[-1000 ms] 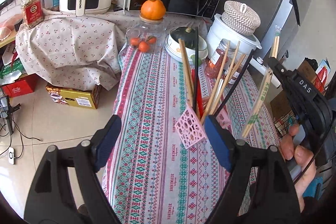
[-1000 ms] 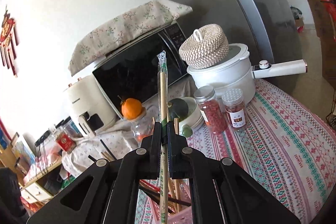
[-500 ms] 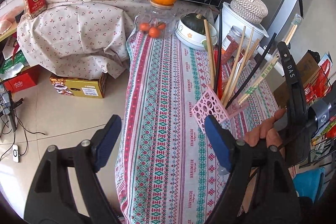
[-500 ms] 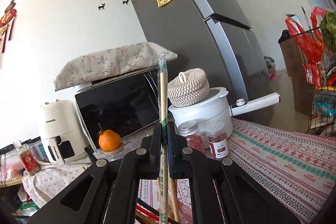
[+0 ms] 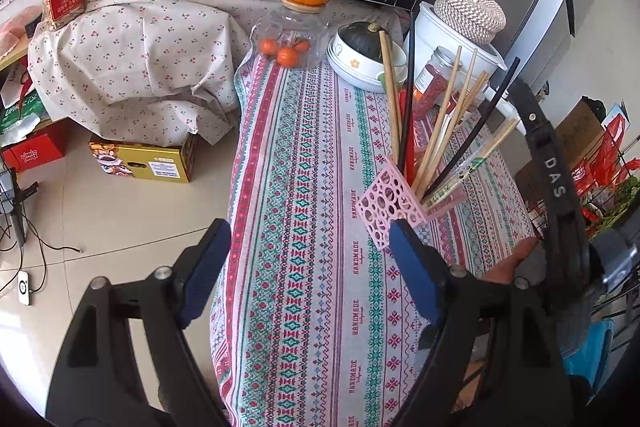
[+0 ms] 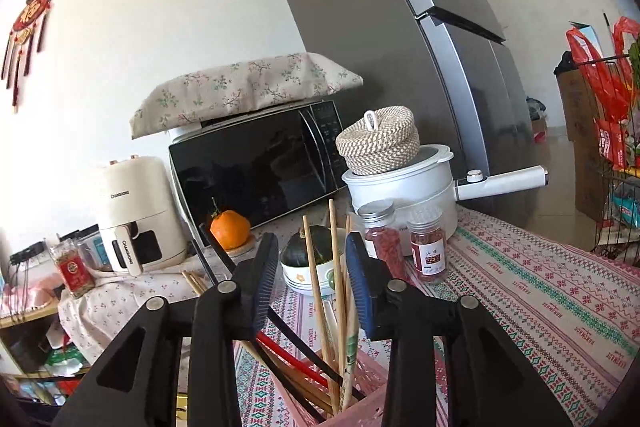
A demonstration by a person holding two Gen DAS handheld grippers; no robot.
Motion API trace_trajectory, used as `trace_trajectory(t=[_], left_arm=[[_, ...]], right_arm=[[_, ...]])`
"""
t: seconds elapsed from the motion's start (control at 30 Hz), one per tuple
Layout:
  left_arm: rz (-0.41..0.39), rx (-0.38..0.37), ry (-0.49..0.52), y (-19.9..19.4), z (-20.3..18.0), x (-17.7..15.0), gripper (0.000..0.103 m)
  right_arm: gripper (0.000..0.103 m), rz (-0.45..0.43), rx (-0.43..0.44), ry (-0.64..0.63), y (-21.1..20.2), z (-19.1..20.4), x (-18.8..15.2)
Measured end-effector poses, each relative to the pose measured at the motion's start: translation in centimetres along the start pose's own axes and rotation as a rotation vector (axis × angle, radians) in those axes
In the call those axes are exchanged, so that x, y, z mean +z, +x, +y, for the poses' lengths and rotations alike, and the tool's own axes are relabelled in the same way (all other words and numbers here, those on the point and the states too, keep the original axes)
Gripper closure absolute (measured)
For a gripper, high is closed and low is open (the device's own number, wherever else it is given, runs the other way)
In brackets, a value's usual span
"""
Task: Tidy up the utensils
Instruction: 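Lower both held chopsticks into the pink holder and open both tools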
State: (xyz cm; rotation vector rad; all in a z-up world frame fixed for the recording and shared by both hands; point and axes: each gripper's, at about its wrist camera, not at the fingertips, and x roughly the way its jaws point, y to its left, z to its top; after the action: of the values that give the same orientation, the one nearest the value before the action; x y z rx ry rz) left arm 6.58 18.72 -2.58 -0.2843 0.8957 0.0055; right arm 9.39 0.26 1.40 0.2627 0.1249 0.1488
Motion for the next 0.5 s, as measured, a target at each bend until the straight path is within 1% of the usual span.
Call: trace_trajectory(t=[0.1, 0.17, 0.23, 0.27, 0.37, 0.43, 0.5], left_arm=[[0.009, 0.007, 0.011, 0.2, -0.7, -0.1, 0.022], [0.014, 0.032, 0.046, 0.1, -1.4, -0.3, 0.016], [-0.002, 0.066, 0.07, -0.3, -2.0, -0.6, 0.011], [-0.008, 0.072, 0.075, -0.5, -2.2, -0.7, 0.008], [-0.018, 0.066, 0.064, -1.1, -3.0, -1.1, 0.001], [-0.012, 0.063, 0.066, -1.3, -4.0, -1.5, 0.001], [-0.02, 0.072, 0.077, -1.7, -5.2, -2.1, 0.001]], right_arm=[[0.055, 0.078, 0.018, -0.018, -0.1, -0.9, 1.6], [0.05, 0.145, 0.018, -0.041, 0.0, -1.6, 2.5], [0.048, 0.219, 0.02, -0.063, 0.0, -2.5, 3.3], [0.046, 0.254, 0.019, -0.073, 0.0, -3.0, 3.6], [0.042, 0.364, 0.009, -0.099, -0.3, -4.6, 4.5], [0.041, 0.432, 0.004, -0.11, -0.7, -5.8, 4.8], [0.04, 0.482, -0.009, -0.122, -1.4, -7.0, 5.2]])
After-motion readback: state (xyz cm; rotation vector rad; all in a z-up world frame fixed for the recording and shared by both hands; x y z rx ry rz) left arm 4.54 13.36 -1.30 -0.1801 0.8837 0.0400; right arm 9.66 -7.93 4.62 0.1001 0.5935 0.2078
